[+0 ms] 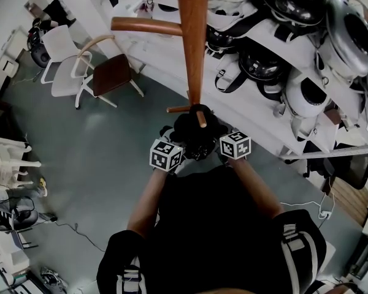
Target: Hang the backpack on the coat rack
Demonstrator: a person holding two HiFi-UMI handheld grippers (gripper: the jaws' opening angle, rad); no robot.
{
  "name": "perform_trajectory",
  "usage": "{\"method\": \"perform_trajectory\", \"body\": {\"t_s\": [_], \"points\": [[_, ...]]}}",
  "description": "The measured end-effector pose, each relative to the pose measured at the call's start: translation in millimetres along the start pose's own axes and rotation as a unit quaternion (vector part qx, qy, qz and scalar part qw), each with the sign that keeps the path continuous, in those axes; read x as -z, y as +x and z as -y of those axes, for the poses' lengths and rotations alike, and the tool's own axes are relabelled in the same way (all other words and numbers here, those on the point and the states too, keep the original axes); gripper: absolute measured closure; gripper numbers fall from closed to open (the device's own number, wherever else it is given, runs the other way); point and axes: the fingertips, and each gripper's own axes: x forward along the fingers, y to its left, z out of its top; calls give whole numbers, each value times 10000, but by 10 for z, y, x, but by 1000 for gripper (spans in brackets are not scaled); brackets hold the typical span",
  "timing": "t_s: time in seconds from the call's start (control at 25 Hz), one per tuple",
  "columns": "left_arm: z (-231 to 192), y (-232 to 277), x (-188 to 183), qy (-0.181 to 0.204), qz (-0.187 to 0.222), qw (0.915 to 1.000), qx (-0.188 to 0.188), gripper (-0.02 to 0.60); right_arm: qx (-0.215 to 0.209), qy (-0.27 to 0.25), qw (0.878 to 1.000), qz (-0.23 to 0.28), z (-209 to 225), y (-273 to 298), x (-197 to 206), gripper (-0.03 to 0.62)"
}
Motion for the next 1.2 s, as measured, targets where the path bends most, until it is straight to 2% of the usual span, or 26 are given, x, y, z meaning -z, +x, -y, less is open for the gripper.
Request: {"method": "perform_trajectory", "body": {"t_s": [0.24, 0.48, 0.68, 0.8, 0.92, 1.04, 1.08, 1.2], "points": [[-53, 82, 47, 181, -134, 9997, -48, 492, 132, -225, 9996, -91, 77, 56, 37, 499], [-149, 79, 94, 369, -200, 9991, -93, 445, 323, -603, 9975, -175, 81, 132, 82, 477], [-190, -29, 65, 772, -209, 9966, -184, 374, 626, -1089, 9917, -282, 55, 94, 100, 420], [-186, -172, 16, 962, -148, 9951, -157, 351, 846, -1315, 9876, -166, -4, -16, 81, 372], [-175, -376, -40, 1037, -47, 9946, 12, 342, 960, -1168, 9884, 172, -120, -152, -8, 373], [-131, -606, -75, 1063, 106, 9936, 361, 342, 965, -961, 9896, 472, -286, -249, -76, 401], [-126, -678, -77, 1054, 145, 9933, 460, 342, 982, -912, 9895, 535, -339, -271, -82, 391], [-173, -875, -73, 1036, 261, 9928, 547, 342, 1107, -534, 9892, 801, -455, -343, -81, 389]]}}
